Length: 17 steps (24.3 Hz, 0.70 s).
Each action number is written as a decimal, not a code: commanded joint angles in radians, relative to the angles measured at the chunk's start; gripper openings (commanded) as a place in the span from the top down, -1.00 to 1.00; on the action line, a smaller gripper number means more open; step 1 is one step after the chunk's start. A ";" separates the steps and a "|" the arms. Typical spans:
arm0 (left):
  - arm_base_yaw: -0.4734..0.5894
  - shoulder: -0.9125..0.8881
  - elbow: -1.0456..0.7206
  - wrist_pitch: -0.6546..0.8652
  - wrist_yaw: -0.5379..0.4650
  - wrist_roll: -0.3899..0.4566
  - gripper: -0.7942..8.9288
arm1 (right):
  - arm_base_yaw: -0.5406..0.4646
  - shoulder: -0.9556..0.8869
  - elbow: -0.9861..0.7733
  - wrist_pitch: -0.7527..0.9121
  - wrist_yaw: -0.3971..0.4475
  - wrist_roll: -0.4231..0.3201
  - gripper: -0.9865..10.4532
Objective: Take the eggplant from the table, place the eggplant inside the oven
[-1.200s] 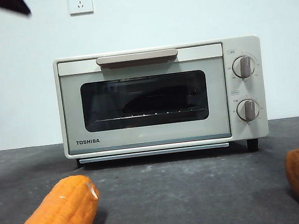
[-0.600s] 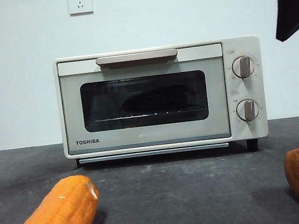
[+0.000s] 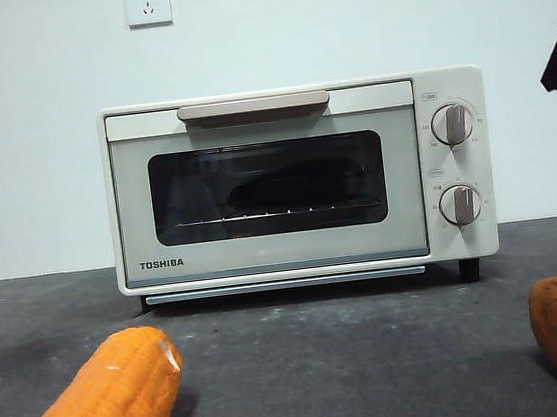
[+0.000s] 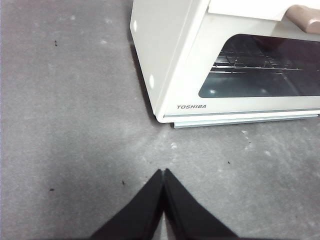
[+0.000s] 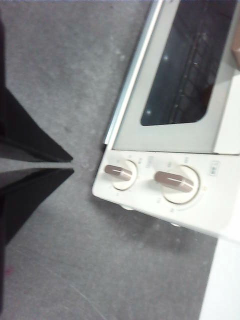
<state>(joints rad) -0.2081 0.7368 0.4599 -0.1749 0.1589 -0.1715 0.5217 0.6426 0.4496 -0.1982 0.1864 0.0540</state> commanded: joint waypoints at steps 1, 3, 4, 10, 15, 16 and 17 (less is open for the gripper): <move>-0.005 0.002 0.003 0.018 -0.002 -0.005 0.82 | 0.005 0.001 0.005 0.028 0.004 0.013 0.82; -0.005 0.002 0.003 0.019 -0.002 -0.005 0.82 | 0.005 0.001 0.005 0.043 0.004 0.013 0.82; -0.005 0.002 0.003 0.019 -0.002 -0.005 0.82 | 0.005 0.001 0.005 0.048 0.004 0.013 0.82; -0.005 0.002 0.003 0.018 -0.002 -0.005 0.82 | 0.005 0.001 0.005 0.048 0.004 0.013 0.82; -0.007 -0.031 0.003 0.009 -0.003 -0.005 0.82 | 0.005 0.001 0.005 0.048 0.004 0.013 0.82; -0.007 -0.050 0.003 0.010 -0.003 -0.003 0.82 | 0.005 0.001 0.005 0.048 0.004 0.013 0.82; -0.008 -0.075 0.003 0.006 -0.003 -0.001 0.82 | 0.005 0.001 0.005 0.048 0.004 0.013 0.82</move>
<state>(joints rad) -0.2123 0.6743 0.4595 -0.1825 0.1581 -0.1745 0.5217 0.6407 0.4496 -0.1596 0.1867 0.0566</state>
